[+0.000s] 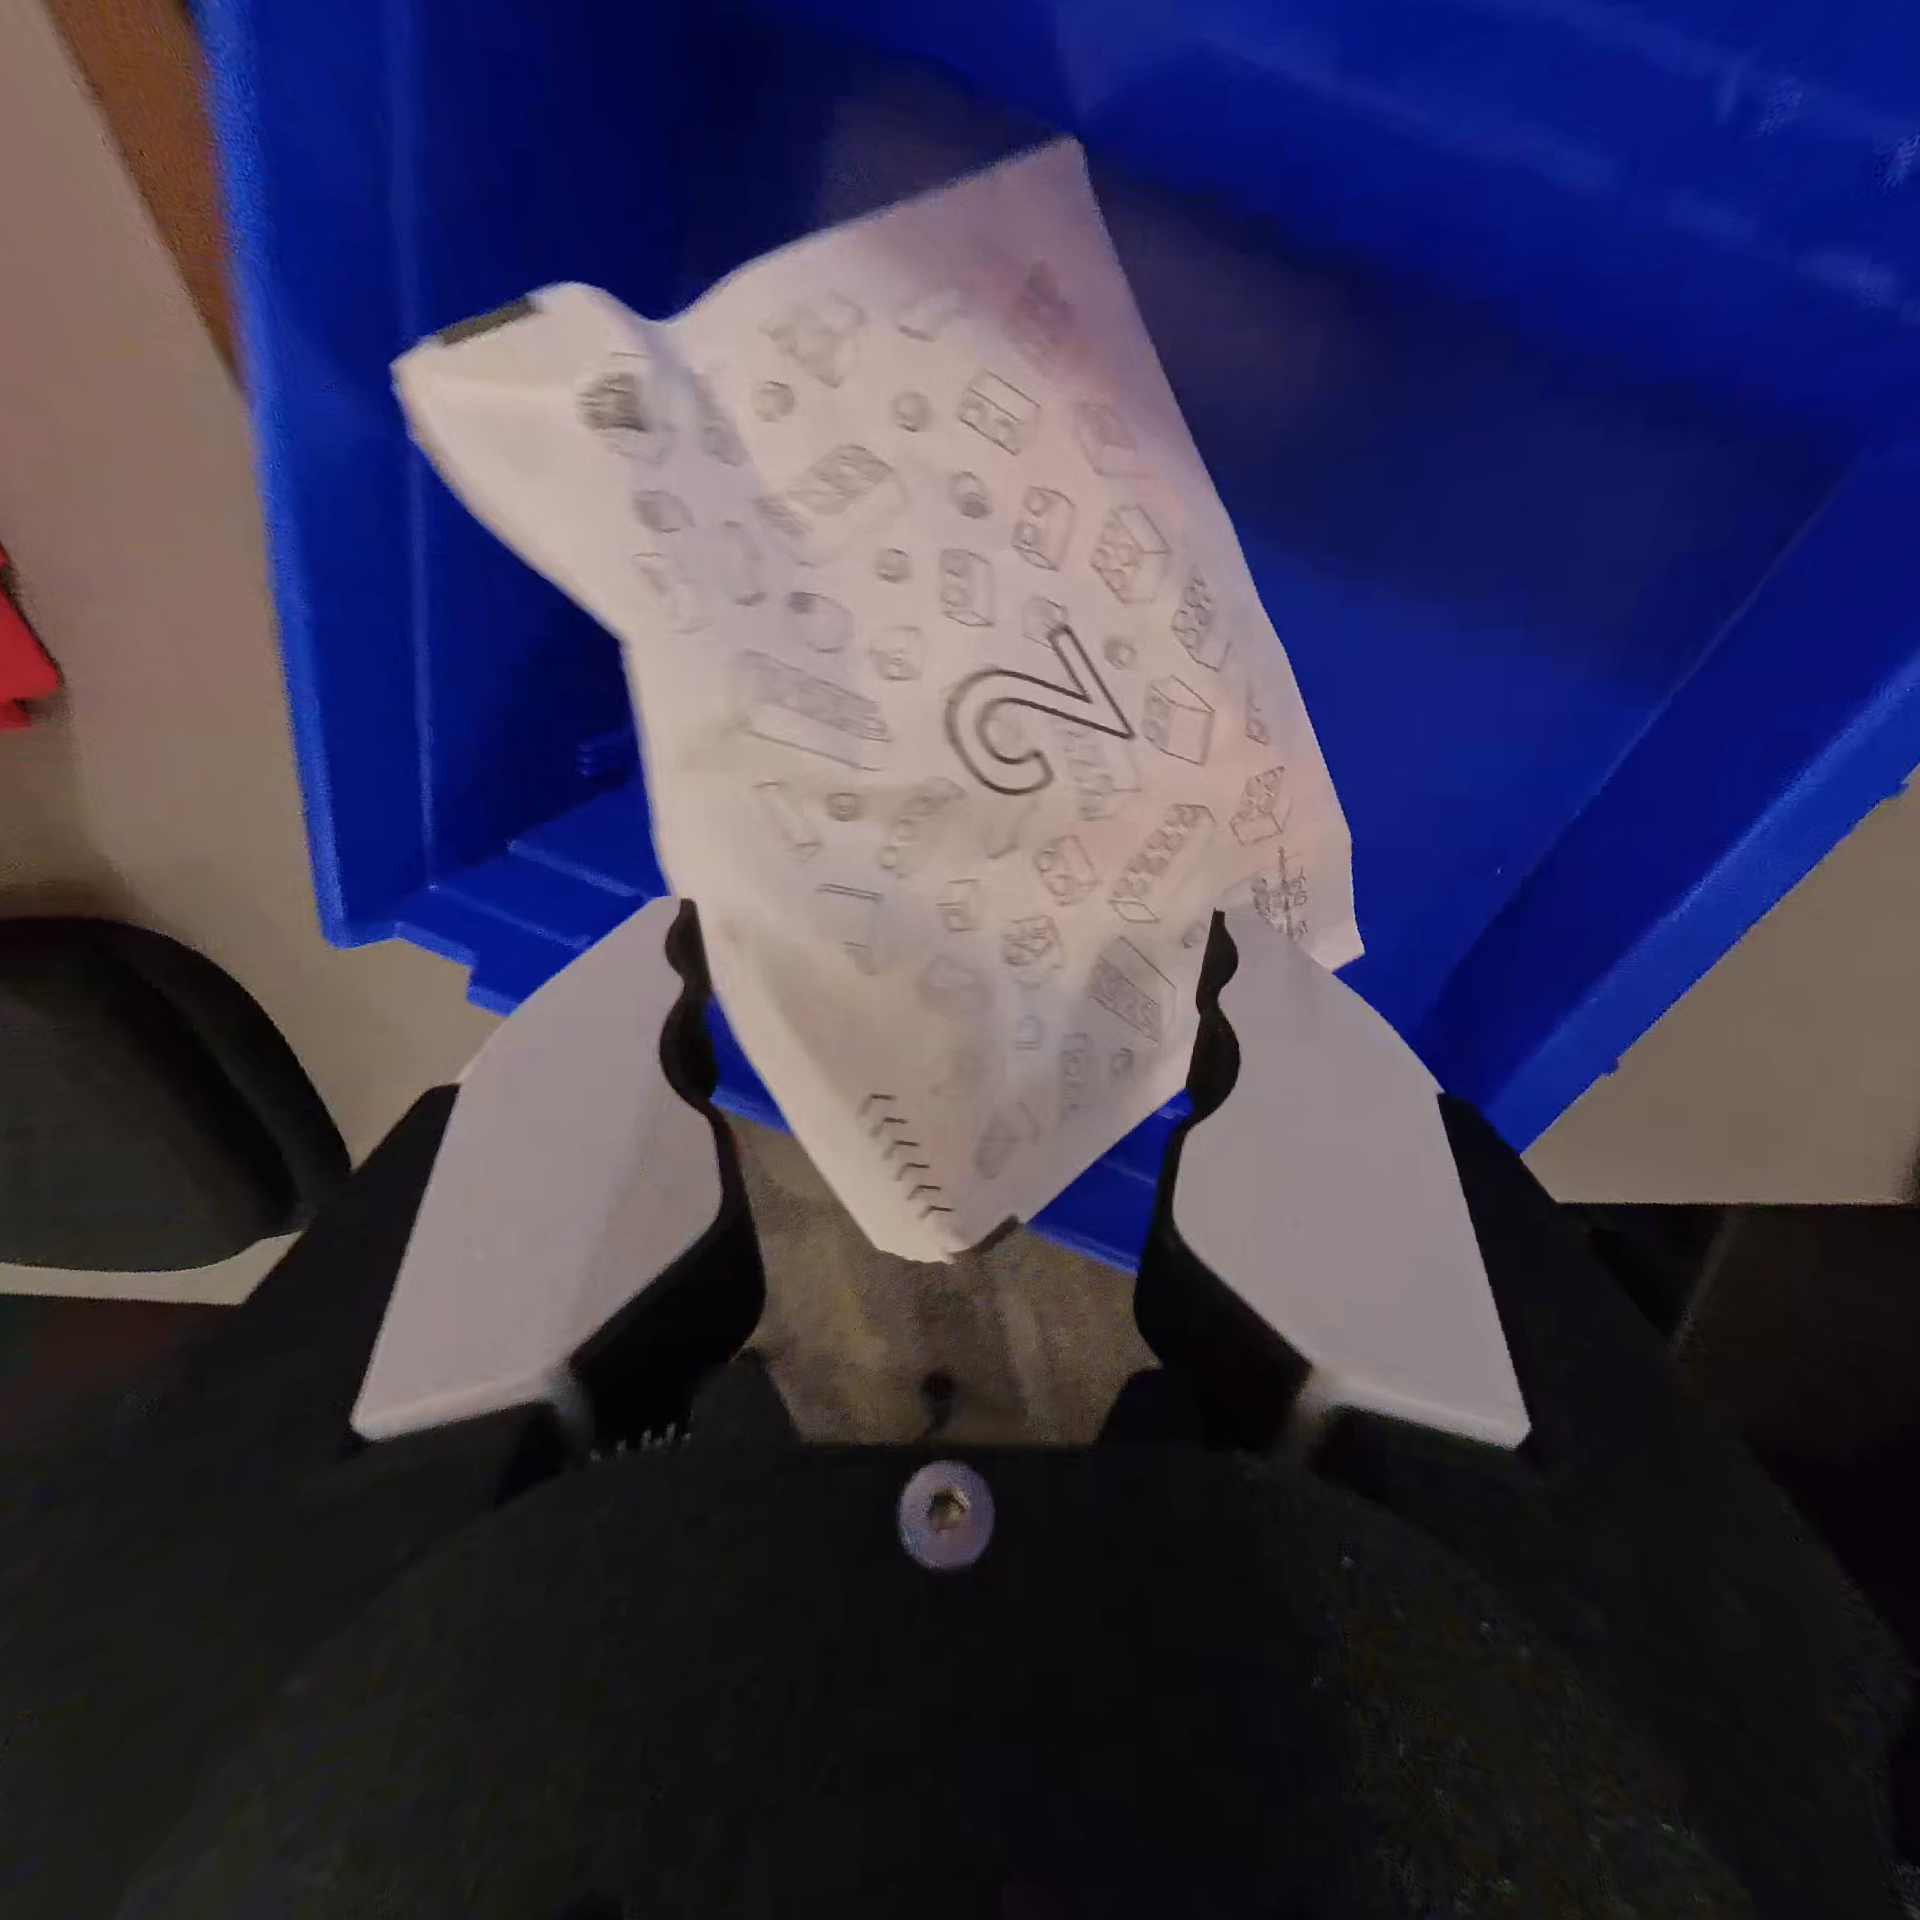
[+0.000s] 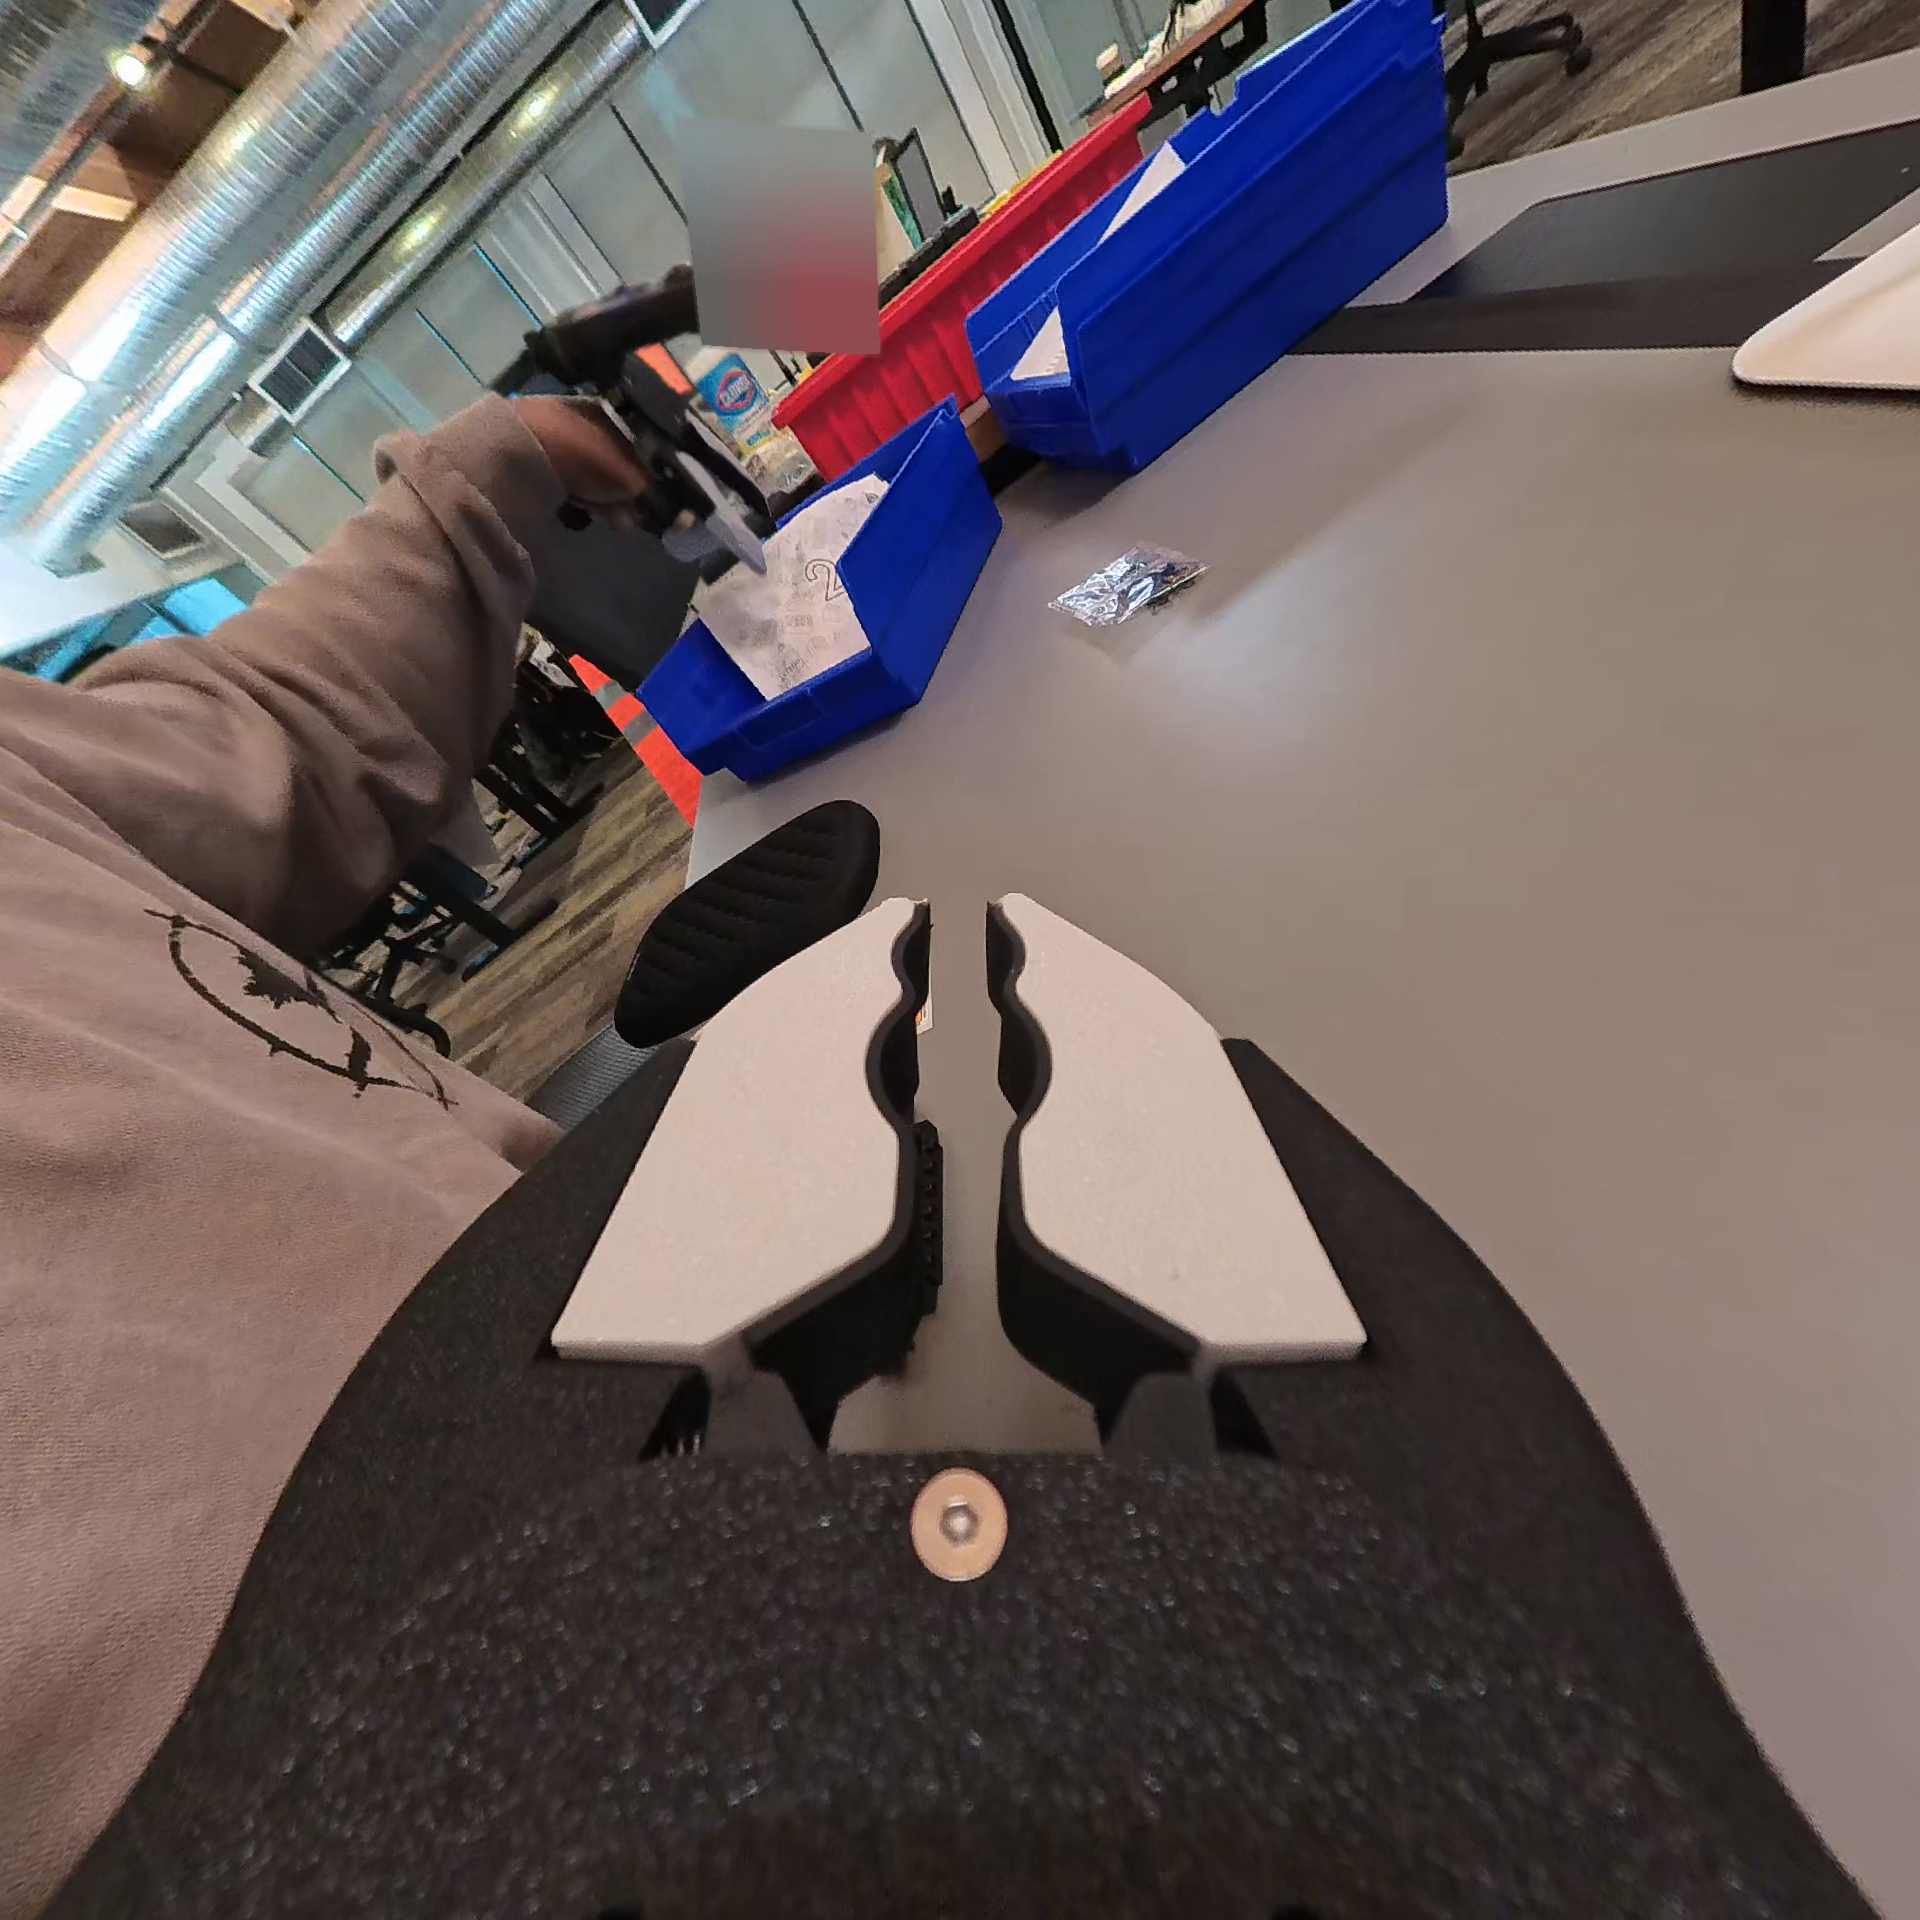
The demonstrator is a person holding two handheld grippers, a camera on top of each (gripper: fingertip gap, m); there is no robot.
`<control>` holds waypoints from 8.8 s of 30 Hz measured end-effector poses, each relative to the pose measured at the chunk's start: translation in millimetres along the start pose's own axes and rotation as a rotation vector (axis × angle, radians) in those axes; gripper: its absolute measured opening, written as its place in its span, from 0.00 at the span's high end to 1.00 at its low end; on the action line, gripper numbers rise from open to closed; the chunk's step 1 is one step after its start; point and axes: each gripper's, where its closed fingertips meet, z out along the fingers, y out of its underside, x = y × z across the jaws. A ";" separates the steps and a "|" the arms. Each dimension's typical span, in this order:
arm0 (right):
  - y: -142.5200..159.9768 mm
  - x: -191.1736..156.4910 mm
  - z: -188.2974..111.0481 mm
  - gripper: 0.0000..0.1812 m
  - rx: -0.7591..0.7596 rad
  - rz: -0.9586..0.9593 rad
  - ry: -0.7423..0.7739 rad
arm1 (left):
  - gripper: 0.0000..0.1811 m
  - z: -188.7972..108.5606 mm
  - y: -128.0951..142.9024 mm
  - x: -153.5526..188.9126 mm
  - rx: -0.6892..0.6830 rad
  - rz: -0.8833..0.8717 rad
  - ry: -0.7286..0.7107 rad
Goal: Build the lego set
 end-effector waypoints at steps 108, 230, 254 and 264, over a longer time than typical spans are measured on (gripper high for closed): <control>10.9 34.5 -98.4 1.00 0.095 -0.313 0.743 | 1.00 -60.2 -52.8 166.9 1.067 -0.485 -0.299; 136.1 -34.6 151.9 0.67 -0.858 -0.618 0.122 | 1.00 -105.1 -141.6 286.5 1.426 0.089 0.550; -35.1 132.9 11.9 0.93 -0.759 -0.758 0.556 | 1.00 -100.4 -120.0 289.4 1.404 0.056 0.623; -94.2 264.3 61.3 0.90 -0.849 -0.850 0.519 | 1.00 -102.2 -120.6 317.8 1.368 0.096 0.677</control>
